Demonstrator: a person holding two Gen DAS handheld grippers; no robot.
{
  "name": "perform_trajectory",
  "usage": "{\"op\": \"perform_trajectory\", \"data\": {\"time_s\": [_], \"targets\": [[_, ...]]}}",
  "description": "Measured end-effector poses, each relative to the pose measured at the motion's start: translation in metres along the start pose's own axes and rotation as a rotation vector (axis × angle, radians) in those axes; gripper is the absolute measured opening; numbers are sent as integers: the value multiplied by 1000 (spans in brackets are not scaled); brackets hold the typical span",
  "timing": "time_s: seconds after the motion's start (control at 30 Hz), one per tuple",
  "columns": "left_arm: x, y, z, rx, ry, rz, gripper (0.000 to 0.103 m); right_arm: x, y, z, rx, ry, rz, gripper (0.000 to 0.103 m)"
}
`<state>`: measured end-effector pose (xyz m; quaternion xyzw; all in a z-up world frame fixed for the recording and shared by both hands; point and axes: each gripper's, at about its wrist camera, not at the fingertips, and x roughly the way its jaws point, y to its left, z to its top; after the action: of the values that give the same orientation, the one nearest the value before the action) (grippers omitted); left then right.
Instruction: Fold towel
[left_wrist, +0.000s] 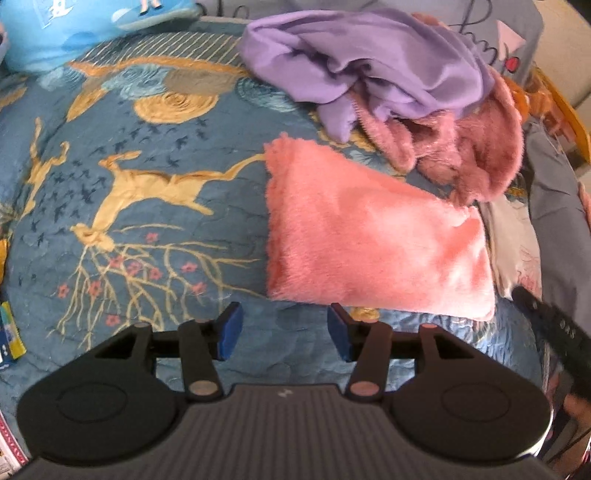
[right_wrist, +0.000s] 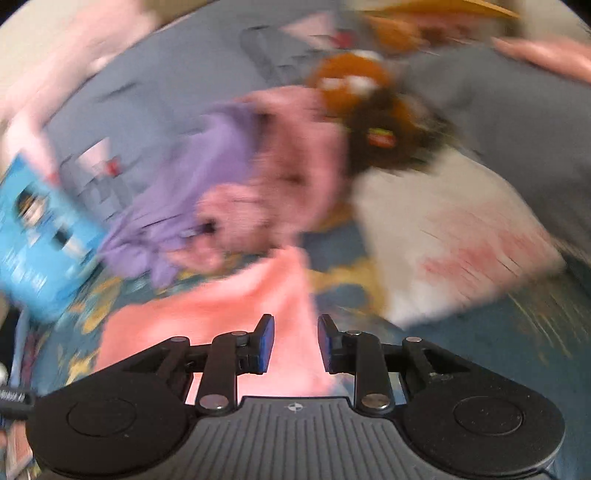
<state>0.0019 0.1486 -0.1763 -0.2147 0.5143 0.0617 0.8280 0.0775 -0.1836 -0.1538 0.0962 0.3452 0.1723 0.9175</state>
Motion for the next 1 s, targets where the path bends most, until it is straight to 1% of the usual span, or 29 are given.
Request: {"op": "perform_trajectory", "data": {"time_s": [0.1,0.33,0.43,0.5,0.67,0.8,0.87,0.93,1.0], "targets": [[-5,0,1,25,-11,7,55,21,31,13,-192,20,54,27],[-17,1,3,83,-36,25,56,68,86,41,-460,98,200,27],[-22,1,3,109,-47,32,57,87,110,40,-598,124,210,27],[-23,3,5,115,-53,36,57,99,125,36,-682,132,196,27],[-23,9,9,125,-64,43,57,119,138,29,-733,173,203,26],[-24,10,10,118,-60,0,57,134,148,24,-762,208,214,26],[-24,10,10,115,-58,-4,57,139,151,22,-769,224,219,25],[-23,11,10,110,-55,-9,57,142,153,20,-777,233,219,23],[-23,13,11,104,-53,-15,57,141,155,21,-789,223,217,19]]}}
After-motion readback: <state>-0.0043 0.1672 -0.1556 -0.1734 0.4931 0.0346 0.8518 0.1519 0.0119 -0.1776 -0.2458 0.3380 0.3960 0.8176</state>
